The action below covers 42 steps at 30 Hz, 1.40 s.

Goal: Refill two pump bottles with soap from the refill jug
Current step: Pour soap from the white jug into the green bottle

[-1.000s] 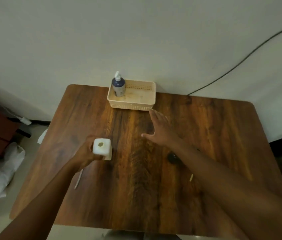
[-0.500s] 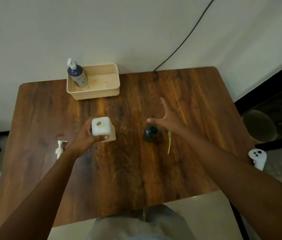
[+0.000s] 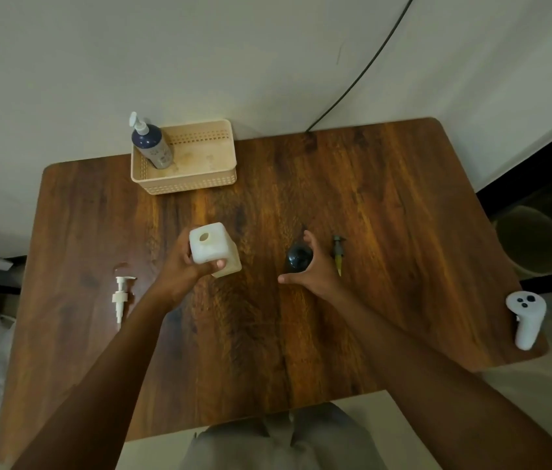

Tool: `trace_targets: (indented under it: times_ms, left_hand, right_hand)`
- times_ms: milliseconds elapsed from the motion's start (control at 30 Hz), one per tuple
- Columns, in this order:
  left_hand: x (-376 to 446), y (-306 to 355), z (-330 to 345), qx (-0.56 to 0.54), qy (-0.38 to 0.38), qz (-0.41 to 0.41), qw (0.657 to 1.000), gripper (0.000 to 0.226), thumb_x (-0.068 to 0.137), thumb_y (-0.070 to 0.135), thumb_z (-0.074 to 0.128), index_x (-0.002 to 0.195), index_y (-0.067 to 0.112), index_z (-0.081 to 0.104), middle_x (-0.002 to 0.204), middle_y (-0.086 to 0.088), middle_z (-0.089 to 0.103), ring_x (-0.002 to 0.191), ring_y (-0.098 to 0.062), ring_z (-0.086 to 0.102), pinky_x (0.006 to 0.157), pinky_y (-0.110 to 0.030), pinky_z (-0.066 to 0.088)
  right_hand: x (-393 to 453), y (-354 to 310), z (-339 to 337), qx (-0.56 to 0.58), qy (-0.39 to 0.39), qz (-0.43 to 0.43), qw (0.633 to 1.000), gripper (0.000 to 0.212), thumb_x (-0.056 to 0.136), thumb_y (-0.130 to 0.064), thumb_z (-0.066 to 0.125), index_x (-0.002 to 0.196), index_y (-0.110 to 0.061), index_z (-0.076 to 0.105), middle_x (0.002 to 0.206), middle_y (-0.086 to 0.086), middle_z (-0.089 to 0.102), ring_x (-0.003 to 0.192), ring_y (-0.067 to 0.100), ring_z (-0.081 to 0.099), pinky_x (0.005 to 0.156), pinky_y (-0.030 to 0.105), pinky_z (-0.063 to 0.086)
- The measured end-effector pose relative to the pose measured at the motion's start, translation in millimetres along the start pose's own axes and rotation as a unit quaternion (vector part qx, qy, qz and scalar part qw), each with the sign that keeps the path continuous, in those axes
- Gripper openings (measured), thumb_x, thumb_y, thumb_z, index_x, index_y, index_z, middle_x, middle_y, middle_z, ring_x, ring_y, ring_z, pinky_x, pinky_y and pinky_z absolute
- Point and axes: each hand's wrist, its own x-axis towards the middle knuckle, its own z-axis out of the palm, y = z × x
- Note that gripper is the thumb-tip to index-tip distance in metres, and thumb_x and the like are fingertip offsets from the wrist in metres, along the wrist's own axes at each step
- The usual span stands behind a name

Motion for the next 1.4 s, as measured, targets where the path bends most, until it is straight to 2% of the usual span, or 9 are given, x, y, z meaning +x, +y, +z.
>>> trace_targets:
  times_ms: [233,533,633,767,867,967,1033,1267,1400]
  left_hand:
    - [-2.8,7.0,5.8,-0.005,0.019,0.011,1.000,0.080,0.070,0.031,0.085,0.140,0.028,0.046,0.138,-0.001,0.060,0.127,-0.018,0.062,0.088,-0.036,0.062]
    - [1.5,55.8,4.3,0.006,0.047,0.051,0.998,0.083,0.080,0.025,0.086,0.149,0.024,0.040,0.141,-0.001,0.060,0.127,-0.018,0.063,0.100,-0.046,0.059]
    - [-1.1,87.3,1.3,0.013,0.050,0.087,0.995,0.088,0.076,0.038,0.085,0.150,0.025,0.041,0.140,-0.001,0.062,0.126,-0.019,0.065,0.096,-0.042,0.060]
    - [-10.7,133.3,-0.3,0.042,0.059,0.144,0.987,0.083,0.076,0.048,0.077,0.149,0.026,0.044,0.136,0.002,0.065,0.123,-0.017,0.066,0.093,-0.038,0.062]
    - [-16.8,166.7,-4.2,0.060,0.056,0.187,0.979,0.072,0.083,0.044,0.075,0.146,0.022,0.049,0.131,-0.003,0.069,0.119,-0.020,0.069,0.091,-0.041,0.062]
    - [-25.8,200.5,-6.2,0.090,0.051,0.223,0.969,0.063,0.088,0.046,0.070,0.146,0.029,0.051,0.129,0.001,0.070,0.117,-0.018,0.070,0.088,-0.036,0.063]
    - [-30.7,221.7,-7.2,0.118,0.049,0.249,0.960,0.055,0.093,0.047,0.066,0.145,0.037,0.051,0.129,0.004,0.068,0.117,-0.017,0.068,0.087,-0.035,0.063]
    - [-53.9,289.3,-10.7,0.199,0.055,0.309,0.928,0.049,0.094,0.055,0.057,0.141,0.060,0.044,0.121,0.015,0.067,0.109,-0.005,0.066,0.081,-0.016,0.057]
    - [-63.7,319.8,-13.7,0.247,0.052,0.313,0.915,0.069,0.090,0.063,0.057,0.154,0.051,0.034,0.132,0.025,0.062,0.116,-0.001,0.065,0.083,-0.018,0.056]
  right_hand:
    - [7.6,-2.2,6.4,-0.008,0.069,-0.039,0.997,0.070,0.066,-0.032,0.095,0.125,-0.026,0.058,0.124,-0.006,0.063,0.117,0.018,0.058,0.100,0.043,0.051]
    - [12.1,-70.0,-23.1,0.018,0.052,-0.100,0.994,0.068,0.068,-0.037,0.092,0.118,-0.035,0.046,0.115,-0.017,0.056,0.107,0.007,0.057,0.088,0.025,0.048]
    - [7.2,-106.9,-41.9,0.031,0.062,-0.127,0.990,0.072,0.067,-0.040,0.092,0.122,-0.039,0.046,0.123,-0.017,0.053,0.115,0.009,0.053,0.096,0.032,0.047]
    - [-6.7,-153.1,-60.4,0.053,0.075,-0.143,0.985,0.084,0.065,-0.050,0.091,0.129,-0.049,0.036,0.129,-0.018,0.042,0.118,0.008,0.043,0.077,0.018,0.040]
    - [-18.5,-185.6,-72.6,0.073,0.077,-0.173,0.979,0.090,0.063,-0.056,0.090,0.139,-0.041,0.043,0.138,-0.016,0.048,0.120,0.011,0.049,0.082,0.023,0.046]
    - [-37.5,-220.9,-84.4,0.116,0.070,-0.229,0.964,0.066,0.068,-0.047,0.090,0.120,-0.061,0.052,0.118,-0.028,0.062,0.107,-0.003,0.061,0.069,0.010,0.051]
    - [-49.1,-241.5,-92.0,0.129,0.071,-0.252,0.956,0.057,0.072,-0.041,0.089,0.116,-0.056,0.055,0.109,-0.029,0.064,0.100,-0.010,0.061,0.064,0.006,0.050]
    - [-81.8,-297.0,-113.7,0.123,0.065,-0.305,0.942,0.064,0.067,-0.048,0.086,0.124,-0.038,0.058,0.108,-0.019,0.068,0.100,0.008,0.067,0.071,0.017,0.054]
    - [-93.1,-317.2,-119.1,0.086,0.057,-0.323,0.941,0.069,0.065,-0.049,0.085,0.127,-0.035,0.057,0.111,-0.014,0.068,0.099,0.007,0.067,0.075,0.020,0.054]
